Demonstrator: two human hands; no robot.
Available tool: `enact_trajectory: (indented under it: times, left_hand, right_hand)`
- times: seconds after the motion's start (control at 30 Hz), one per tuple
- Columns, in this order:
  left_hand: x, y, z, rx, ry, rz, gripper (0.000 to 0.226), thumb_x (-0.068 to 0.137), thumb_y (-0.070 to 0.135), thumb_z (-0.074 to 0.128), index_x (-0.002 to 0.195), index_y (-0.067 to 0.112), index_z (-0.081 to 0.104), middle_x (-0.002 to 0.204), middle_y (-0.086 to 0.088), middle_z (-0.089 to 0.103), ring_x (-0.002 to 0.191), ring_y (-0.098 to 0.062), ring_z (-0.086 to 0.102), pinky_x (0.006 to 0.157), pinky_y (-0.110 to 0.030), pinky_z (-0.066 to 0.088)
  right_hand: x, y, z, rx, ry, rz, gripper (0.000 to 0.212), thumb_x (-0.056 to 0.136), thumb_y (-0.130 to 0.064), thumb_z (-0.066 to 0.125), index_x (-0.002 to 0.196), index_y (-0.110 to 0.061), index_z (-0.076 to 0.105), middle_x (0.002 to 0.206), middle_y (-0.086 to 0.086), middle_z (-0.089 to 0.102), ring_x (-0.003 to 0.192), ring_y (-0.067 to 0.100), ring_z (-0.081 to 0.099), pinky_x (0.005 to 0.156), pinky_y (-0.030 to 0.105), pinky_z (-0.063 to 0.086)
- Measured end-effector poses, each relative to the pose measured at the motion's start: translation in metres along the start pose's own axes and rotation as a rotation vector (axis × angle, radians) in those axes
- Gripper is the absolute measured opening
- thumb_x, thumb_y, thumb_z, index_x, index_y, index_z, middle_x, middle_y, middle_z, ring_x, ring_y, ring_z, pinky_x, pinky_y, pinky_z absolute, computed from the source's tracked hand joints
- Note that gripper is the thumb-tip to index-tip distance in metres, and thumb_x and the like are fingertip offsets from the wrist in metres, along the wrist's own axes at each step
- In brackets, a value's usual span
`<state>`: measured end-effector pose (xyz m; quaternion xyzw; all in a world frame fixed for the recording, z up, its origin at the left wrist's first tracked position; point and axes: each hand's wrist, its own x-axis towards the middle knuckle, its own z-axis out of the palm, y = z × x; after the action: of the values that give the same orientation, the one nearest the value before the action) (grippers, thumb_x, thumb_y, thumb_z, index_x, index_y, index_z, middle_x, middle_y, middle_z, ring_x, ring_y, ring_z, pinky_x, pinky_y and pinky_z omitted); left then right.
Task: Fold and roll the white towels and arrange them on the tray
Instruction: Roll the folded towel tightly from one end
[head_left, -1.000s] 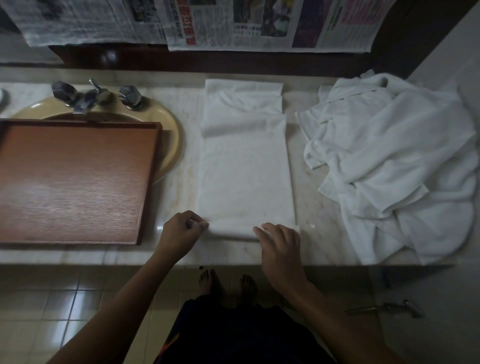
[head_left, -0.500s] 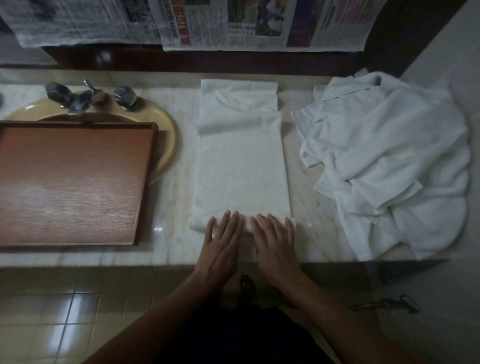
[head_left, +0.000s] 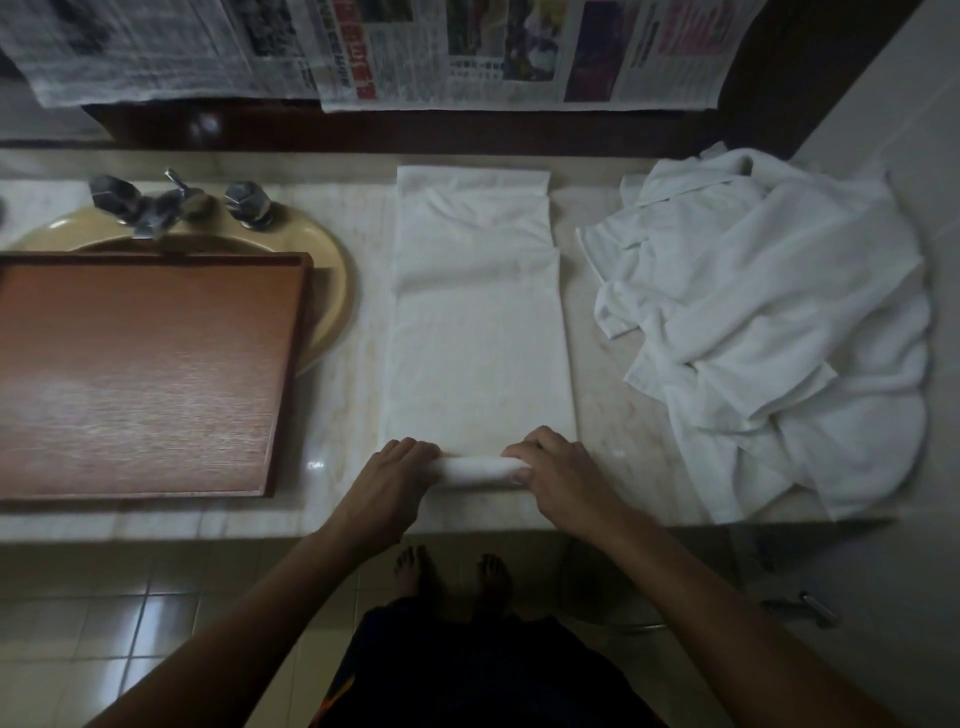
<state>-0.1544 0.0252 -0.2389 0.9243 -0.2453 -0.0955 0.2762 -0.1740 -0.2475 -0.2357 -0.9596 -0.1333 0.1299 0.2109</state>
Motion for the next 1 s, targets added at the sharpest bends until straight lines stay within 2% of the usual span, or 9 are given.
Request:
enact_trajectory:
  times: [0.17,0.27,0.37,0.47,0.57,0.63,0.7,0.87,1.0]
  left_hand:
    - [0.009,0.002,-0.004,-0.061,0.018,-0.110,0.010,0.097,0.020,0.061,0.100,0.017,0.071,0.097,0.013,0.058,0.093,-0.016,0.052,0.078,-0.039,0.051]
    - [0.021,0.003,-0.008,-0.128,0.033,-0.251,0.012,0.093,0.028,0.069,0.096,0.020,0.078,0.088,0.019,0.057,0.094,-0.014,0.051,0.084,-0.037,0.047]
    - [0.031,0.007,-0.016,-0.181,0.003,-0.455,0.012,0.086,0.037,0.076,0.090,0.027,0.071,0.086,0.012,0.061,0.088,-0.015,0.059,0.075,-0.034,0.048]
    - [0.039,0.007,-0.021,-0.225,-0.027,-0.528,0.022,0.082,0.040,0.080,0.085,0.023,0.065,0.085,0.006,0.066,0.082,-0.015,0.062,0.068,-0.031,0.047]
    - [0.033,0.012,-0.017,-0.008,0.118,-0.443,0.022,0.086,0.040,0.076,0.092,0.022,0.065,0.096,0.006,0.061,0.094,-0.017,0.056,0.080,-0.036,0.044]
    - [0.020,0.022,-0.002,0.144,0.223,-0.242,0.024,0.091,0.033,0.071,0.111,0.019,0.065,0.113,-0.001,0.060,0.106,-0.021,0.053,0.091,-0.040,0.043]
    - [0.006,0.030,0.017,0.191,0.182,-0.080,0.041,0.093,0.027,0.069,0.131,0.016,0.059,0.133,-0.007,0.058,0.124,-0.026,0.053,0.105,-0.045,0.043]
    - [-0.002,0.010,0.034,0.292,0.066,0.054,0.061,0.099,0.015,0.042,0.159,0.011,0.033,0.164,-0.011,0.035,0.153,-0.029,0.030,0.124,-0.052,0.025]
    - [0.008,-0.012,0.010,0.313,0.024,0.026,0.071,0.088,0.003,0.062,0.155,0.007,0.040,0.155,-0.013,0.048,0.143,-0.032,0.045,0.118,-0.050,0.034]
  right_hand:
    - [0.007,-0.005,-0.002,0.039,0.029,0.112,0.026,0.106,-0.029,0.048,0.125,-0.030,0.065,0.117,-0.007,0.060,0.112,0.018,0.051,0.091,0.038,0.039]
    - [0.008,-0.012,0.000,0.026,0.183,0.138,0.018,0.098,-0.024,0.058,0.113,-0.029,0.067,0.107,-0.009,0.064,0.105,0.019,0.054,0.087,0.039,0.041]
    - [0.001,-0.023,0.013,-0.023,0.339,0.035,0.036,0.079,-0.001,0.066,0.107,-0.022,0.073,0.106,-0.004,0.066,0.102,0.022,0.056,0.085,0.039,0.045]
    - [-0.011,-0.033,0.032,-0.045,0.406,-0.022,0.043,0.080,-0.002,0.056,0.118,-0.014,0.072,0.119,0.004,0.068,0.110,0.028,0.060,0.097,0.046,0.047]
    - [-0.018,-0.033,0.045,-0.171,0.325,0.031,0.048,0.095,-0.012,0.051,0.143,-0.014,0.058,0.146,0.009,0.058,0.137,0.031,0.049,0.120,0.056,0.029]
    - [-0.017,-0.030,0.048,-0.204,0.303,0.031,0.053,0.098,-0.016,0.055,0.150,-0.014,0.050,0.155,0.008,0.050,0.146,0.031,0.041,0.124,0.058,0.020]
    - [-0.013,-0.027,0.048,-0.223,0.282,0.020,0.056,0.101,-0.020,0.055,0.155,-0.014,0.044,0.159,0.008,0.044,0.151,0.031,0.034,0.125,0.058,0.016]
    - [-0.001,-0.020,0.038,-0.265,0.217,0.002,0.063,0.095,-0.018,0.052,0.156,-0.011,0.040,0.158,0.011,0.045,0.148,0.032,0.037,0.124,0.057,0.020]
    - [0.007,-0.005,0.028,-0.288,0.211,-0.052,0.063,0.092,-0.014,0.053,0.154,-0.008,0.042,0.149,0.016,0.049,0.135,0.037,0.046,0.117,0.052,0.031]
